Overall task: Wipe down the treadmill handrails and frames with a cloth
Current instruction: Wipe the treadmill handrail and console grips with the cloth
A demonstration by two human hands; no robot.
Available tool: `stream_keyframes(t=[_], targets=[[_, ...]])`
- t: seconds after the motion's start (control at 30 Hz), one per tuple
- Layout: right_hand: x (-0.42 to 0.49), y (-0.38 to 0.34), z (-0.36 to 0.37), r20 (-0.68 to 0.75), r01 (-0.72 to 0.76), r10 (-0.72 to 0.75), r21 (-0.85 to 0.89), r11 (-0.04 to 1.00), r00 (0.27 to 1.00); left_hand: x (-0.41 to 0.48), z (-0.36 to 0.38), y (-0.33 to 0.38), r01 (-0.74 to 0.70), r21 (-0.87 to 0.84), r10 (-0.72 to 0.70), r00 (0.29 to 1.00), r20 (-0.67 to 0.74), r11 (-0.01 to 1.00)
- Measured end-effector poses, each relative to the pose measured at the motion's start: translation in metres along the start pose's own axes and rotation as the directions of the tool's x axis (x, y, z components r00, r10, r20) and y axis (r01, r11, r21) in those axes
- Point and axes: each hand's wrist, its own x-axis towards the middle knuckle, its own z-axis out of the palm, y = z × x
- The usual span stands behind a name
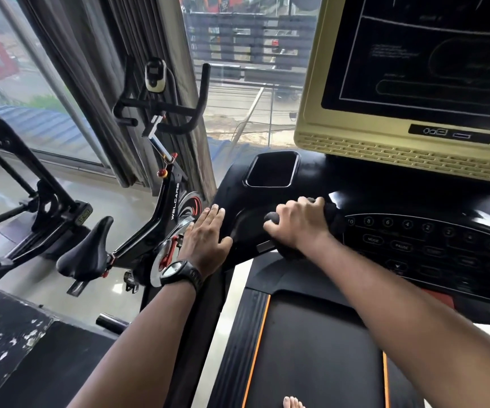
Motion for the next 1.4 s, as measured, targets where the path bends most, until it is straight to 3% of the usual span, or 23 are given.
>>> stream_keyframes(t=[0.07, 0.1, 0.2, 0.27, 0.4, 0.47, 0.63, 0.77, 0.93, 0.97, 1.07, 1.17, 1.3, 1.4], targets=[[0.02, 0.009, -0.013, 0.12, -0.097, 0.09, 0.057, 0.994, 0.989, -0.002, 0.001, 0.001, 0.004, 0.009, -0.004, 1.0, -0.004, 1.0], [0.021, 0.012, -0.012, 0.098, -0.109, 0.102, 0.069, 0.992, 0.99, -0.002, 0.001, 0.001, 0.007, 0.011, -0.007, 1.0, -0.003, 1.0], [-0.009, 0.015, 0.01, -0.158, -0.046, 0.039, -0.04, 0.998, 0.987, 0.0, 0.0, 0.0, 0.001, 0.004, -0.001, 1.0, -0.006, 1.0], [-0.018, 0.015, 0.017, -0.207, 0.016, -0.03, -0.072, 0.997, 0.978, 0.002, 0.001, -0.002, 0.0, 0.009, 0.0, 1.0, -0.008, 1.0], [-0.011, 0.024, 0.006, -0.002, 0.068, -0.069, -0.138, 0.988, 0.998, -0.002, 0.001, -0.001, -0.003, -0.002, 0.003, 1.0, -0.014, 1.0], [-0.016, 0.028, 0.005, -0.003, 0.122, -0.124, -0.131, 0.984, 0.992, -0.004, -0.002, -0.001, -0.002, -0.024, 0.002, 1.0, 0.0, 1.0], [-0.031, 0.023, 0.009, -0.219, 0.225, -0.223, -0.015, 0.974, 0.95, -0.019, -0.005, -0.002, -0.001, -0.071, 0.003, 1.0, 0.031, 0.997], [-0.065, -0.008, 0.019, -0.404, 0.143, -0.005, 0.313, 0.939, 0.915, -0.043, -0.006, -0.012, -0.01, -0.146, 0.017, 0.999, 0.05, 0.989], [-0.115, -0.088, 0.051, -0.313, 0.107, 0.176, 0.711, 0.695, 0.933, -0.079, -0.003, -0.023, -0.027, -0.153, 0.036, 0.998, 0.057, 0.988], [-0.118, -0.106, 0.059, -0.26, 0.084, 0.212, 0.793, 0.603, 0.942, -0.086, -0.003, -0.024, -0.032, -0.155, 0.04, 0.998, 0.048, 0.987], [-0.12, -0.156, 0.07, -0.071, 0.007, 0.317, 0.98, 0.199, 0.946, -0.107, -0.003, -0.032, -0.067, -0.158, 0.07, 0.997, 0.012, 0.985], [-0.123, -0.177, 0.066, 0.071, -0.064, 0.403, 0.997, -0.032, 0.913, -0.123, -0.001, -0.04, -0.094, -0.169, 0.095, 0.995, -0.004, 0.981], [-0.128, -0.18, 0.078, 0.229, -0.165, 0.34, 0.965, -0.206, 0.912, -0.121, -0.005, -0.038, -0.088, -0.238, 0.084, 0.996, -0.027, 0.967], [-0.145, -0.188, 0.079, 0.225, -0.164, 0.332, 0.965, -0.204, 0.916, -0.12, -0.003, -0.041, -0.109, -0.225, 0.101, 0.994, -0.048, 0.968]])
